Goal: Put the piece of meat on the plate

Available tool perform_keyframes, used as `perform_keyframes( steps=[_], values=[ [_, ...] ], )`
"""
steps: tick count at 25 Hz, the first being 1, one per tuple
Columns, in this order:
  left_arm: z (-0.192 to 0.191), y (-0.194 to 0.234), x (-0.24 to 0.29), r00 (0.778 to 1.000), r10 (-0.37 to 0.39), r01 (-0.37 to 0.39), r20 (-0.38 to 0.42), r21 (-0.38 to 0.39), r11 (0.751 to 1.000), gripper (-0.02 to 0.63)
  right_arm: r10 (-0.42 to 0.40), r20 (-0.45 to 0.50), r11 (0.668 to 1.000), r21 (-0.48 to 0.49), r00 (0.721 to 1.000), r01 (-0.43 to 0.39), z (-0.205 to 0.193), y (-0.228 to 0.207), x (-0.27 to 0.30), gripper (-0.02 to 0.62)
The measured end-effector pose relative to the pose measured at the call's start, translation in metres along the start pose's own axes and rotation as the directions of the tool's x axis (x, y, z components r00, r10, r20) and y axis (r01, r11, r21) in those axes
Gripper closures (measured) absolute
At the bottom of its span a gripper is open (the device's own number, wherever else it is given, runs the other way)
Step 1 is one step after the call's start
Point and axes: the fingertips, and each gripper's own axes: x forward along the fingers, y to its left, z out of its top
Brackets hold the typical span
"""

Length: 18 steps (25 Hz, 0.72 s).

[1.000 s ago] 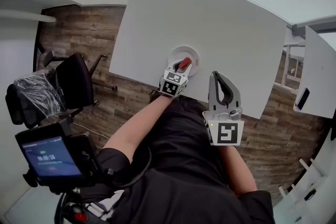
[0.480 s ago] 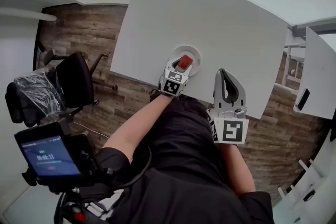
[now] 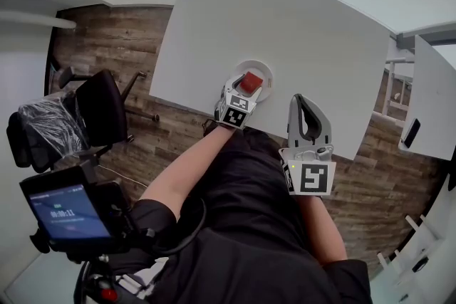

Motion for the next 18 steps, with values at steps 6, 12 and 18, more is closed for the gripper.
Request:
perform_keyframes(
  steps=[6,12,18],
  values=[
    [0.0012,0.0011,0.0008,1.000,0.006,-0.006,-0.001,0.005,1.000,0.348,0.003,-0.007,1.000,-0.006,1.000,-0.003,-0.0003,0.0017,-0.0009,0.588],
    [0.0002,0.0041,-0.0036,0.999,0.009,-0.009,0.040,-0.003,1.000,0.348,0.009,-0.007,1.000,-0.010,1.000,-0.009,-0.0039,0.0066,0.0001,0.588],
    [0.0078,0.0022,-0.0028,0.998,0.022,-0.022,0.063,-0.007,1.000,0.348,0.021,-0.011,1.000,0.006,1.000,-0.021,-0.0018,0.0037,0.0023,0.588]
  ],
)
